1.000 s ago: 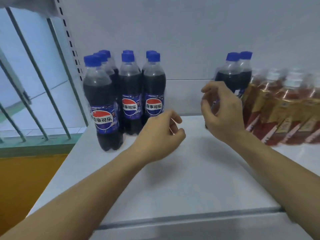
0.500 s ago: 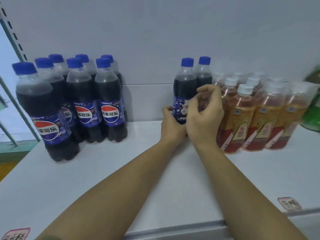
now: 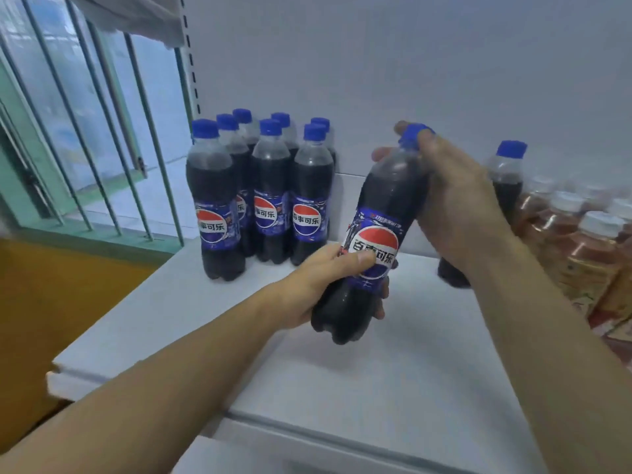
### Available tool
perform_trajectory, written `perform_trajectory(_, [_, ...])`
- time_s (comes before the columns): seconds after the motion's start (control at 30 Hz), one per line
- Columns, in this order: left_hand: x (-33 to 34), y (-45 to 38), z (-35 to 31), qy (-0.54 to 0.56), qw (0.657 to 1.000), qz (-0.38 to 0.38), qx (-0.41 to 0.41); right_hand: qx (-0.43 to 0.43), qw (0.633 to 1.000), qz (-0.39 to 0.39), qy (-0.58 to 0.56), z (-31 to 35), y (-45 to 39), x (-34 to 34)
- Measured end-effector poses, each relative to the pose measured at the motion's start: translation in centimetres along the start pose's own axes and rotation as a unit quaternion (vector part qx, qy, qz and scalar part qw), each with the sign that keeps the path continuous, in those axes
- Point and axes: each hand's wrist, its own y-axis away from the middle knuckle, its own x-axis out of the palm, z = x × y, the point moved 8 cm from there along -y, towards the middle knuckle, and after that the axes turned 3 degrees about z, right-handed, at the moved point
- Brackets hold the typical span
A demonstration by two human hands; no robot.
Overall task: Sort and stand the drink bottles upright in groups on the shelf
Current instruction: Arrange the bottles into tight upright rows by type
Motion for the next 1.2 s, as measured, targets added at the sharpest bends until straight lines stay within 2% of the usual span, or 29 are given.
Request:
perform_trajectory(0.07, [-1.0, 2.3, -0.6, 0.013, 1.000, 0.022, 0.004, 0.010, 0.997, 0.067, 0.036, 0.5, -0.5, 2.8])
perform_trajectory(0.17, [-3.1, 5.1, -1.5, 0.009, 1.000, -0.003, 0.008, -0.010, 0.971, 0.096, 0.217, 1.7, -1.6, 6.2])
perform_trajectory(0.27, [-6.8, 8.0, -2.6, -0.168, 0.980, -0.107, 0.003, -0.012, 0.951, 0.131, 0.281, 2.3, -3.0, 9.6])
perform_trajectory(0.33, [-9.1, 10.7, -3.9, -0.337, 0.928, -0.159, 0.008, -0.027, 0.938, 0.134, 0.318, 2.4, -4.0, 11.2])
perform_trajectory(0.4, [-11.6, 14.1, -6.4, -0.495, 0.832, -0.242, 0.060, -0.029, 0.925, 0.126, 0.358, 1.9, -5.2, 12.4])
perform_trajectory(0.43, [-13.2, 15.6, -7.7, -0.513, 0.801, -0.296, 0.093, -0.020, 0.921, 0.119, 0.371, 1.3, -5.9, 12.8])
perform_trajectory(0.47, [-15.0, 16.7, -8.6, -0.492, 0.790, -0.348, 0.117, -0.012, 0.917, 0.110, 0.384, 0.8, -6.5, 13.2])
perform_trajectory(0.53, [-18.9, 17.4, -9.0, -0.423, 0.800, -0.408, 0.118, -0.008, 0.905, 0.096, 0.413, 0.0, -7.4, 14.2])
perform_trajectory(0.57, [-20.3, 16.7, -8.5, -0.398, 0.820, -0.401, 0.089, -0.012, 0.899, 0.091, 0.429, -0.3, -7.7, 14.7])
perform_trajectory(0.67, [-21.9, 13.6, -5.0, -0.340, 0.887, -0.312, 0.007, -0.041, 0.877, 0.065, 0.474, -0.8, -8.4, 15.8])
perform_trajectory(0.77, [-22.9, 12.3, -2.7, -0.294, 0.916, -0.273, 0.003, -0.064, 0.875, 0.049, 0.478, -0.9, -8.1, 16.4])
perform_trajectory(0.93, [-23.9, 11.9, -2.1, -0.319, 0.912, -0.255, 0.024, -0.064, 0.881, 0.055, 0.465, -1.0, -7.5, 16.8])
perform_trajectory(1.2, [-23.1, 12.0, -2.4, -0.363, 0.894, -0.259, 0.042, -0.109, 0.879, -0.008, 0.464, -0.2, -6.2, 16.5])
